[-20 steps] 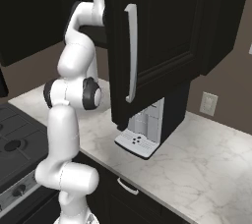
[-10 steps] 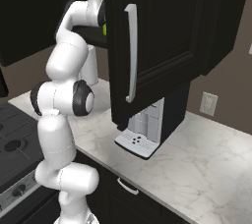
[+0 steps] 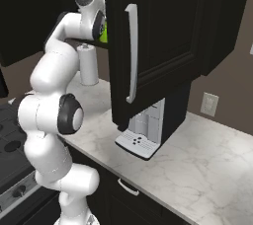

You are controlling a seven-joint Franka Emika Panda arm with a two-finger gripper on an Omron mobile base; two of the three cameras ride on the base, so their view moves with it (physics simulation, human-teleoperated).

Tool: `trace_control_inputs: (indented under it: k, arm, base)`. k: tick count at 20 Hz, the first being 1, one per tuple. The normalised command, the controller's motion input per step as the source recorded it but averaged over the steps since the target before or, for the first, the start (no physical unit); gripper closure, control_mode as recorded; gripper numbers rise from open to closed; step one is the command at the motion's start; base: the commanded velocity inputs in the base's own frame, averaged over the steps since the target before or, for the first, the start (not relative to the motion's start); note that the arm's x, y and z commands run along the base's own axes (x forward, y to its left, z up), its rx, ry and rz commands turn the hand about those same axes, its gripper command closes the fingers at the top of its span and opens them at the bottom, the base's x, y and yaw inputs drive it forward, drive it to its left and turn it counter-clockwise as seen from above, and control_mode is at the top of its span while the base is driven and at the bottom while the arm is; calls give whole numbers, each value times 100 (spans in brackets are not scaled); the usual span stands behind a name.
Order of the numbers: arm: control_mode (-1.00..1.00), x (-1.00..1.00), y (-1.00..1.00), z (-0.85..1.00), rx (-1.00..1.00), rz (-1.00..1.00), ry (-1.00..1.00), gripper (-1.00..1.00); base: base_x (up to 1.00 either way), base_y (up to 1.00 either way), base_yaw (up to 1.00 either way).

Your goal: Move the cutting board and knife to the sink. Then move spray from the cabinet to the counter.

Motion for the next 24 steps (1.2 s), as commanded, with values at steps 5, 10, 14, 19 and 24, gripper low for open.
trace_control_inputs:
  k: [5,10,14,19,24]
  arm:
    - [-100,-54,0,2,1,0,0,100]
    - [-100,-50,0,13,3,0,1,100]
    - [-100,-54,0,10,3,0,0,100]
    - [-100,-51,0,-4,0,0,0,100]
    - [-100,-34,1,-21,0,0,0,100]
  base:
    - [0,0,0]
    - [0,0,0]
    - [0,0,0]
    - [0,0,0]
    - [0,0,0]
